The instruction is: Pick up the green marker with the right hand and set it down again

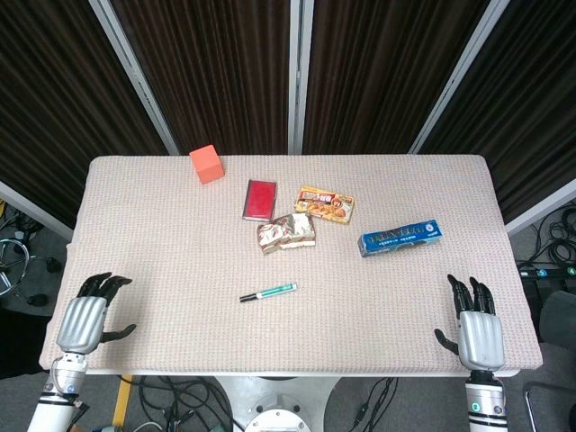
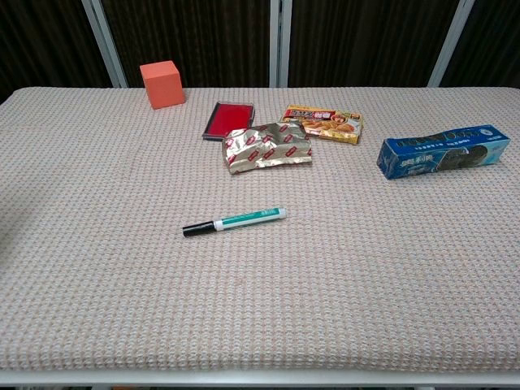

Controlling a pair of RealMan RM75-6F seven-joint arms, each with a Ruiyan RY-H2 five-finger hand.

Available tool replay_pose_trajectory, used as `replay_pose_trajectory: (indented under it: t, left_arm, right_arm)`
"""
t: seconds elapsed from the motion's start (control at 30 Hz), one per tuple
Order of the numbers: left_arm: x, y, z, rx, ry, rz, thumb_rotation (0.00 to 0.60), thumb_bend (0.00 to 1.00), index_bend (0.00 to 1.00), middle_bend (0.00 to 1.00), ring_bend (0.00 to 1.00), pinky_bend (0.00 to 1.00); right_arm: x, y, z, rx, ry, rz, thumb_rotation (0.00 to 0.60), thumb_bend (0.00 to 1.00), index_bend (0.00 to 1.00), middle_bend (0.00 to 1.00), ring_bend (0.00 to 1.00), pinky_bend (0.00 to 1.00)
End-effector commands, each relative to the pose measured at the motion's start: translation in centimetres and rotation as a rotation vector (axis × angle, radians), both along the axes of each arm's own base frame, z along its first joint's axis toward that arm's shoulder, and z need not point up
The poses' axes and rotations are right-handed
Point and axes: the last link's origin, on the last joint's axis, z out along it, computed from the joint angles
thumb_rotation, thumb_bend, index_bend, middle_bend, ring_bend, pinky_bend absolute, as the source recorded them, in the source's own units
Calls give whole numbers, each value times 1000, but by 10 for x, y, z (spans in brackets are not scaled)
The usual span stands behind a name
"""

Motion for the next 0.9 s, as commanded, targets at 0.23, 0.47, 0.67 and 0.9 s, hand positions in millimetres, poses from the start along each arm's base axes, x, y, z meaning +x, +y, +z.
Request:
replay_pose_trajectory:
  t: [0.23, 0.47, 0.67, 0.9]
  left_arm:
    - [2, 2, 2, 0, 2, -6, 600, 88, 228, 231, 118, 129]
    - [9, 12, 10, 9, 14, -24, 600, 88, 228, 231, 119, 129]
    - [21, 23, 16, 61, 2, -54, 600, 88, 228, 231, 119, 129]
    - [29, 30, 18, 73, -2, -75, 600, 89, 228, 231, 119, 128]
  right_arm:
    - [5, -5, 3, 0, 7, 17, 600, 21, 83, 172, 0, 77]
    - [44, -49, 1, 83, 46, 157, 600, 26, 99, 192, 20, 94]
    - [107, -103, -29, 277, 161, 359, 600, 45, 202, 278, 148, 245]
    - [170, -132, -98, 469, 225, 470, 600, 50, 260, 300, 320, 461]
